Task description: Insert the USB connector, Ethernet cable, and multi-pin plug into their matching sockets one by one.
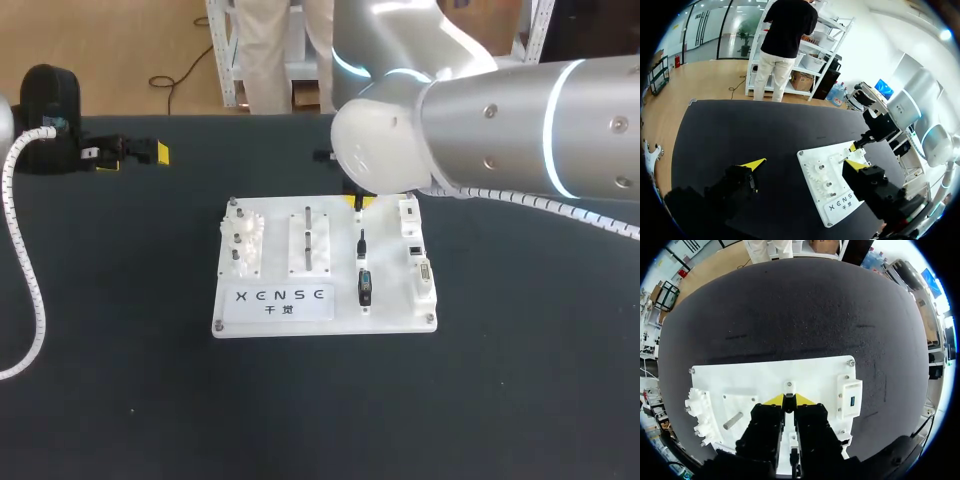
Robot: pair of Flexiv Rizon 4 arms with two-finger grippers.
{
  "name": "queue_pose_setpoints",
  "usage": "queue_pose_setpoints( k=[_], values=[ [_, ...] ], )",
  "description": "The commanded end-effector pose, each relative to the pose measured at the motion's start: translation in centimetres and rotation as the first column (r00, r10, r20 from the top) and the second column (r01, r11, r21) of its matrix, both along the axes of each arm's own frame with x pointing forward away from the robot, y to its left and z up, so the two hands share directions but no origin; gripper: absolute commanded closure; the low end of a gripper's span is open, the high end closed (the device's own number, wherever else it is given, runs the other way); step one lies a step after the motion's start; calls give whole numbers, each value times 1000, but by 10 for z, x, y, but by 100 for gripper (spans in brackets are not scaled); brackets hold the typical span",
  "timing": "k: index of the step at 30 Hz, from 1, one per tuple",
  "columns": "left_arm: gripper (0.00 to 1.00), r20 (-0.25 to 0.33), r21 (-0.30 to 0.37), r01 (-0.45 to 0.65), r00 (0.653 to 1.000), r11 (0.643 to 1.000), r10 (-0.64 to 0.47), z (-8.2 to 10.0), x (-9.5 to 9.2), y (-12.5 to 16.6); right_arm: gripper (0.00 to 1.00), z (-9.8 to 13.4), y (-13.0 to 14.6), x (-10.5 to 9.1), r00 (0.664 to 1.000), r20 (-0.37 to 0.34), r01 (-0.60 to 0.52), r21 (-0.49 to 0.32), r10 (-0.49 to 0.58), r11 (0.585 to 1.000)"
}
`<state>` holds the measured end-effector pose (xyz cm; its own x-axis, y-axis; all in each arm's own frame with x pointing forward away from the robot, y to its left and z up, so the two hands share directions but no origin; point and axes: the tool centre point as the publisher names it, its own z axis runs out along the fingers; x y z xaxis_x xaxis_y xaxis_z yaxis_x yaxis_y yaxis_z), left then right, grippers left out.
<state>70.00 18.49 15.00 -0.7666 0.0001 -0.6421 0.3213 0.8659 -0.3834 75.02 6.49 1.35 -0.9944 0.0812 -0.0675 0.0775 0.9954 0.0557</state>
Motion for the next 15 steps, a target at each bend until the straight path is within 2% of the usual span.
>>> queue_pose_setpoints(
  k=[1,15],
  values=[
    [0,0,0,0,1000,1000,0,0,0,0,100,4,-3,0,1000,7,0,2,0,1000],
    [0,0,0,0,1000,1000,0,0,0,0,100,20,1,3,998,48,-30,-11,31,999]
  ],
)
